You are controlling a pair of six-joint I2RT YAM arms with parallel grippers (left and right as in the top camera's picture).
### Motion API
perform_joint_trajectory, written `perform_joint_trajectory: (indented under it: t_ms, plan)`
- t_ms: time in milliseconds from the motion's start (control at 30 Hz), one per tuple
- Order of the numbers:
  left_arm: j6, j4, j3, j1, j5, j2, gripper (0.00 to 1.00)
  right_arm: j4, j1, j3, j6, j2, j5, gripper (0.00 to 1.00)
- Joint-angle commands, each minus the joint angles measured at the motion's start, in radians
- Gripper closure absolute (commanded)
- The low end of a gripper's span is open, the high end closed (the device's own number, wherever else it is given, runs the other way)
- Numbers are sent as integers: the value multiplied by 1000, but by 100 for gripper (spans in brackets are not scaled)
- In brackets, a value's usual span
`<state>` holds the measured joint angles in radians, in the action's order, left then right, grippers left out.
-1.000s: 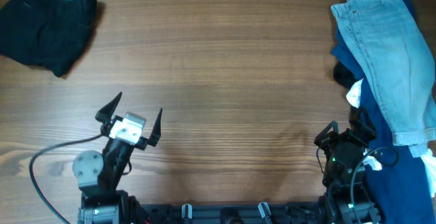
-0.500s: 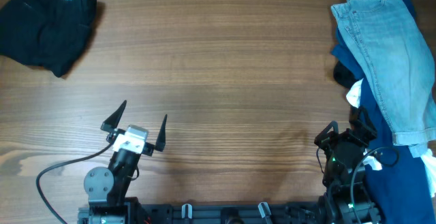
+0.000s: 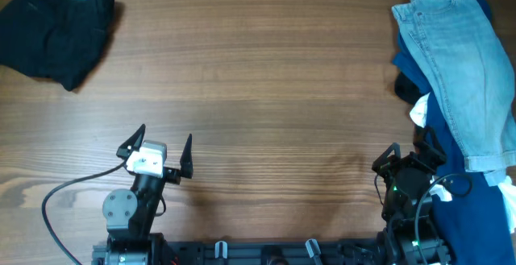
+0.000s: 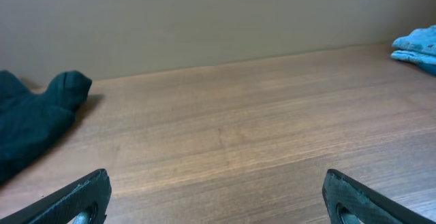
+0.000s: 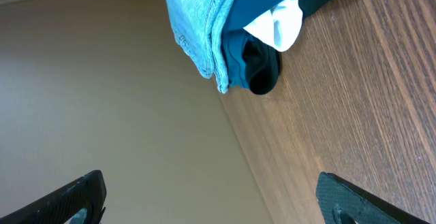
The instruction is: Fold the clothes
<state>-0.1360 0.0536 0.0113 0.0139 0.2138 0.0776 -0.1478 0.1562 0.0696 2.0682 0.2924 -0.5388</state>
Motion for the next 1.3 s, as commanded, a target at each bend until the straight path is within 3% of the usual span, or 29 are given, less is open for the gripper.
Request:
perform_joint_trajectory:
  t_ms: [0, 467, 867, 1267]
  plan:
    - [14, 4, -6, -6, -13, 21, 0, 5, 0, 2, 3, -8, -2, 0]
    - [14, 3, -6, -6, -13, 30, 0, 5, 0, 2, 3, -8, -2, 0]
    - [13, -122, -6, -6, -14, 30, 0, 5, 0, 2, 3, -8, -2, 0]
    - [13, -85, -6, -6, -14, 30, 0, 5, 0, 2, 3, -8, -2, 0]
